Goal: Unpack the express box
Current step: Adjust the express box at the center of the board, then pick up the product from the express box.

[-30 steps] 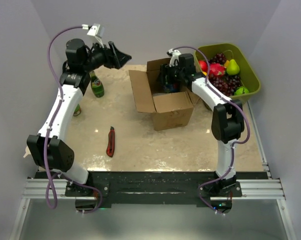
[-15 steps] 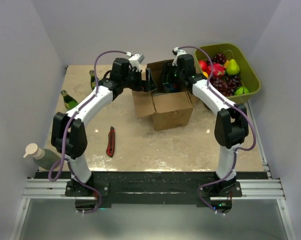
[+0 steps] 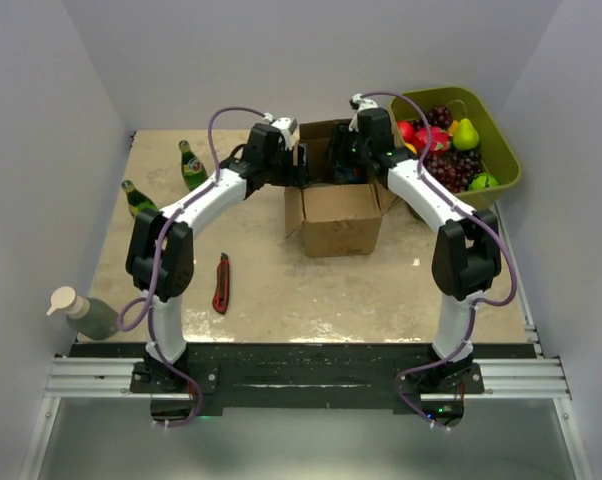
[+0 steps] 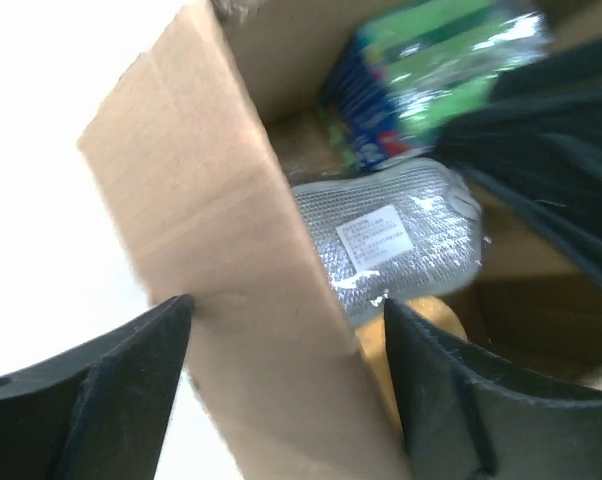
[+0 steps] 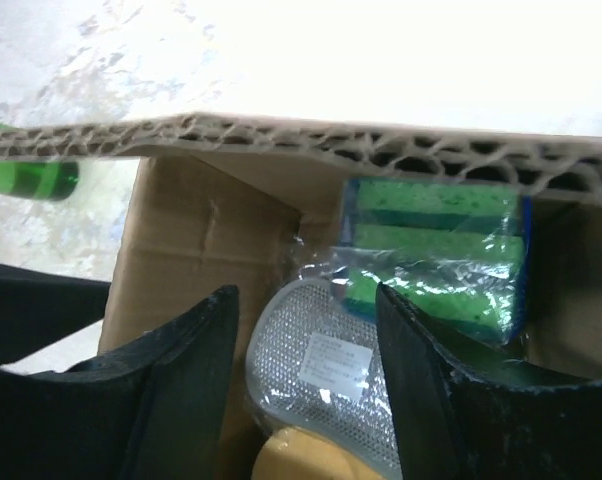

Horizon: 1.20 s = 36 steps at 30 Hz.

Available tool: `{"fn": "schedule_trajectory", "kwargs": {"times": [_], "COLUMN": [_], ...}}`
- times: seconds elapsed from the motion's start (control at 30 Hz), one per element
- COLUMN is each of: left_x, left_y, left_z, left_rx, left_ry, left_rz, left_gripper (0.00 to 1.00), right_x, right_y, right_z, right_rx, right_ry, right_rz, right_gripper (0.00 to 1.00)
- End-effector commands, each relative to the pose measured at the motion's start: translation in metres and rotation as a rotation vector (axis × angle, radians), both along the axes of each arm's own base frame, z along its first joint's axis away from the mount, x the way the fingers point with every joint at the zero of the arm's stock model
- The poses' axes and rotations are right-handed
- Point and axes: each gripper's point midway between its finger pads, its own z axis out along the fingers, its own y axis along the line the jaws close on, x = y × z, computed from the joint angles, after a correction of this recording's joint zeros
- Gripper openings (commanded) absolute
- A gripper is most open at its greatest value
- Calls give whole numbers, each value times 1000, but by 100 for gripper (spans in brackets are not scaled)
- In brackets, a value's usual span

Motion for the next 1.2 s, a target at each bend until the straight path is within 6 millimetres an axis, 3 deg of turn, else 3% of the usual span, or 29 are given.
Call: {"fn": "schedule_trajectory", "kwargs": {"times": [0.0,0.03,0.07,0.13,0.27,0.33,0.37,0.4,0.43,0.5,0.53,0.57,0.63,0.7,0.77,0.87,0.97,1.17], "left_x": [-22,-25,-25,-25,-14,-6,0,5,8,14,14,15,14,15,12,9,3,-2], "left_y": [1,-4,-9,-14,-18,-14,-7,0,6,18,22,26,28,31,32,36,35,33], "left_z": [-69,-68,-64,-55,-12,12,36,48,72,91,107,113,129,136,141,143,147,158], "left_rx": [91,70,50,20,-22,-31,-31,8,11,41,56,77,134,177,211,254,250,241], "left_ry": [170,175,159,144,15,-61,-125,-179,-233,-303,-341,-361,-418,-446,-466,-482,-489,-509], "left_rz": [-32,-60,-82,-104,-165,-173,-177,-181,-174,-203,-211,-217,-268,-278,-275,-271,-277,-279], "left_gripper": [68,60,42,29,0,0,0,0,0,0,0,0,0,0,0,0,0,0], "right_x": [-15,-17,-19,-20,-23,-33,-38,-41,-45,-60,-69,-83,-102,-116,-126,-128,-132,-112], "right_y": [-18,-17,-15,-14,13,23,21,19,15,5,2,-1,-5,1,7,20,36,32], "right_z": [29,26,21,19,68,86,93,91,92,76,82,62,51,51,62,68,53,34], "right_rx": [26,40,47,35,-55,-106,-217,-273,-365,-443,-503,-523,-576,-557,-548,-612,-743,-1006], "right_ry": [-3,9,26,29,-162,-252,-309,-316,-360,-333,-400,-380,-418,-435,-474,-530,-554,-565], "right_rz": [-93,-101,-106,-98,229,390,493,548,629,692,764,823,916,991,1034,1004,1011,879], "right_gripper": [59,59,59,60,71,75,76,76,75,75,74,74,74,71,66,72,75,77]}}
